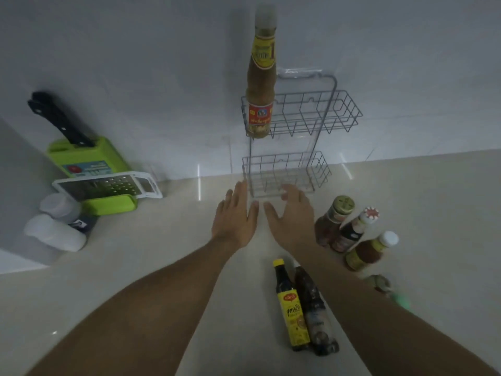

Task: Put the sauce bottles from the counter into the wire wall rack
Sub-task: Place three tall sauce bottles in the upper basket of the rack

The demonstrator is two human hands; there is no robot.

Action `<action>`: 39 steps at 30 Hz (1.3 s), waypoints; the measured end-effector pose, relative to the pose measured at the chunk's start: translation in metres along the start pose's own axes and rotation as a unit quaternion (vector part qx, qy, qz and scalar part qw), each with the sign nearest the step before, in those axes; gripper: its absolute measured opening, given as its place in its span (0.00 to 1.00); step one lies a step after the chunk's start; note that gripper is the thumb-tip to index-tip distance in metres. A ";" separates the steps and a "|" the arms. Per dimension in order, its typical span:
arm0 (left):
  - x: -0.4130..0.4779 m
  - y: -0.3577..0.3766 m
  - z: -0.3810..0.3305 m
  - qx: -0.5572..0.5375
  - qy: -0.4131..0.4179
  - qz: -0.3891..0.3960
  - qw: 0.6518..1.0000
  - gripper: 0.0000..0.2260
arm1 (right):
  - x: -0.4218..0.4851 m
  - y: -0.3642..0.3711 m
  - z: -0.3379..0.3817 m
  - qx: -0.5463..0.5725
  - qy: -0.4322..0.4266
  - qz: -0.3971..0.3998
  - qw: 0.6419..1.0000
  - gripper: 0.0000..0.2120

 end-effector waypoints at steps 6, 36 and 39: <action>-0.068 0.098 0.056 0.071 -0.012 0.077 0.994 0.29 | -0.119 0.026 -0.038 -0.220 0.057 0.149 0.962 0.23; 0.007 -0.020 -0.025 0.073 0.005 -0.073 0.995 0.27 | -0.001 -0.016 0.017 0.198 -0.052 -0.078 0.976 0.11; 0.031 -0.067 -0.060 -0.015 0.022 -0.112 0.993 0.28 | 0.061 -0.051 0.043 0.204 -0.115 -0.134 0.963 0.14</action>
Point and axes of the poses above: each hand's wrist, its own x-axis towards the middle knuckle, its own y-axis out of the palm, z = x × y, the point moved 3 cm from there along x, towards the middle knuckle, and after that the axes turned 13 degrees about -y, right-handed, at the moved point
